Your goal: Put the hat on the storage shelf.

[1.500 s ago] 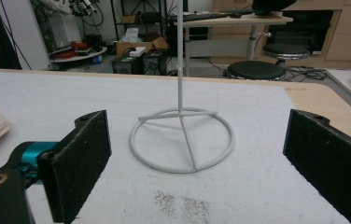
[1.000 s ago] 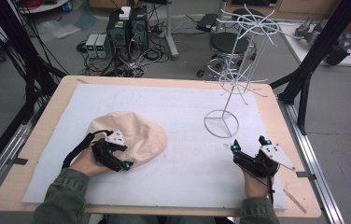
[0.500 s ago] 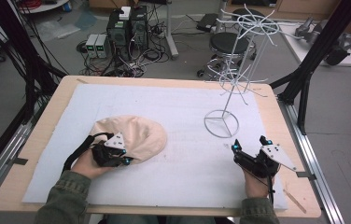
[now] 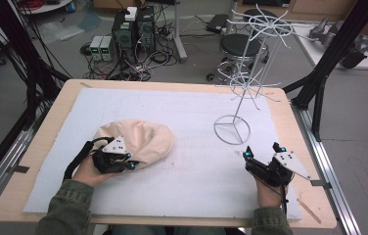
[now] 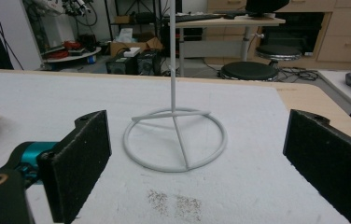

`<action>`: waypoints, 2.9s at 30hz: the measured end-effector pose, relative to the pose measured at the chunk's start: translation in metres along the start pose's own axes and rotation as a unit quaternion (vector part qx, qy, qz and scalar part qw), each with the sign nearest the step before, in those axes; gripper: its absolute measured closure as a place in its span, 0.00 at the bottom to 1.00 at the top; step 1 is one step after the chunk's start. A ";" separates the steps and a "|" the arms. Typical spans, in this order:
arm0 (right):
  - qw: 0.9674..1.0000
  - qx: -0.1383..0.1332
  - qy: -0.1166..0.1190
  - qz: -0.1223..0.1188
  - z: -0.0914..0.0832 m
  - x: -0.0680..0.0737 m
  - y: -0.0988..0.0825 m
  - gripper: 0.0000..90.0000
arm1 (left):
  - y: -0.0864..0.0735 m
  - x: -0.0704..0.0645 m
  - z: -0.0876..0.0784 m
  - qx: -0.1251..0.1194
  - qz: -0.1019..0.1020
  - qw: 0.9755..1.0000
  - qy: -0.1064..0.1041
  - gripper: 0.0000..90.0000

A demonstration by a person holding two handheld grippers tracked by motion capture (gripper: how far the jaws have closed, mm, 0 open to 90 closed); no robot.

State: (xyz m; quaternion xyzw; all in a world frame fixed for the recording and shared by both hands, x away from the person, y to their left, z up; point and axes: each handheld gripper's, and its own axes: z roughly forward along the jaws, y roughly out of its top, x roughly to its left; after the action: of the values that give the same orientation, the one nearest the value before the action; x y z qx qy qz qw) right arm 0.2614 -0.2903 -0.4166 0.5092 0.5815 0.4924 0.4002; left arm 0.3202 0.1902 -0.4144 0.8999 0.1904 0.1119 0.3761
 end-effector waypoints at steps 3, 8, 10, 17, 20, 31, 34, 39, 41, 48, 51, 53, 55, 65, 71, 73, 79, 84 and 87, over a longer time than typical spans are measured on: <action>1.000 -0.001 0.000 0.001 0.000 0.000 0.000 0.08 | 0.001 0.000 -0.007 -0.025 -0.002 1.000 0.014 0.91; 1.000 -0.001 0.000 0.001 0.000 0.000 0.000 0.08 | 0.001 0.004 -0.019 -0.066 -0.011 0.997 0.035 0.91; 1.000 0.001 0.000 0.000 0.000 0.000 0.000 0.08 | 0.002 0.004 -0.022 -0.081 -0.009 0.996 0.038 0.91; 1.000 -0.002 -0.005 0.002 -0.001 0.000 0.000 0.08 | 0.003 0.005 -0.031 -0.108 -0.009 0.992 0.061 0.91; 1.000 -0.004 -0.005 0.001 -0.001 0.000 0.000 0.07 | 0.003 0.006 -0.039 -0.141 -0.018 0.988 0.065 0.91; 1.000 -0.005 -0.003 0.002 -0.001 -0.001 0.000 0.08 | 0.024 0.007 -0.071 -0.218 -0.005 0.970 0.112 0.90; 1.000 -0.005 -0.002 0.003 -0.001 -0.001 0.001 0.08 | 0.030 0.006 -0.077 -0.241 -0.002 0.963 0.122 0.90; 1.000 -0.009 -0.002 0.007 -0.002 -0.001 0.001 0.07 | 0.041 0.004 -0.082 -0.267 0.007 0.954 0.139 0.90; 1.000 -0.009 -0.003 0.007 -0.002 -0.001 0.001 0.08 | 0.044 0.004 -0.084 -0.282 0.007 0.949 0.143 0.90; 1.000 -0.011 -0.004 0.008 -0.002 -0.001 0.001 0.08 | 0.056 0.009 -0.094 -0.320 0.006 0.937 0.142 0.90; 1.000 -0.012 -0.005 0.010 -0.002 -0.001 0.001 0.07 | 0.060 0.010 -0.099 -0.336 0.005 0.931 0.144 0.90; 1.000 -0.013 -0.005 0.009 -0.003 -0.002 0.001 0.08 | 0.063 0.011 -0.101 -0.346 0.004 0.926 0.148 0.90; 1.000 -0.015 -0.006 0.011 -0.003 -0.001 0.001 0.07 | 0.067 0.012 -0.102 -0.350 0.007 0.924 0.154 0.90; 0.999 -0.033 -0.012 0.020 -0.007 -0.003 0.003 0.07 | 0.085 0.015 -0.103 -0.384 0.010 0.906 0.178 0.90; 0.999 -0.036 -0.011 0.019 -0.008 -0.002 0.003 0.07 | 0.097 0.016 -0.104 -0.402 0.013 0.898 0.177 0.90; 0.999 -0.035 -0.011 0.018 -0.008 -0.002 0.003 0.07 | 0.101 0.016 -0.105 -0.409 0.015 0.896 0.173 0.90; 0.999 -0.034 -0.010 0.019 -0.007 -0.002 0.003 0.07 | 0.117 0.017 -0.108 -0.417 0.023 0.891 0.177 0.90; 0.999 -0.033 -0.008 0.017 -0.008 -0.002 0.003 0.07 | 0.134 0.022 -0.105 -0.418 0.027 0.890 0.181 0.90; 0.999 -0.033 -0.009 0.017 -0.007 -0.002 0.003 0.07 | 0.145 0.023 -0.103 -0.423 0.031 0.888 0.178 0.90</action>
State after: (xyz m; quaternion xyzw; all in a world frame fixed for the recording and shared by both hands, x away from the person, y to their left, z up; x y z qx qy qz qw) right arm 0.2552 -0.2936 -0.4124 0.5102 0.5527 0.5132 0.4132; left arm 0.3432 0.1722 -0.2371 0.6256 0.1605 0.3517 0.6776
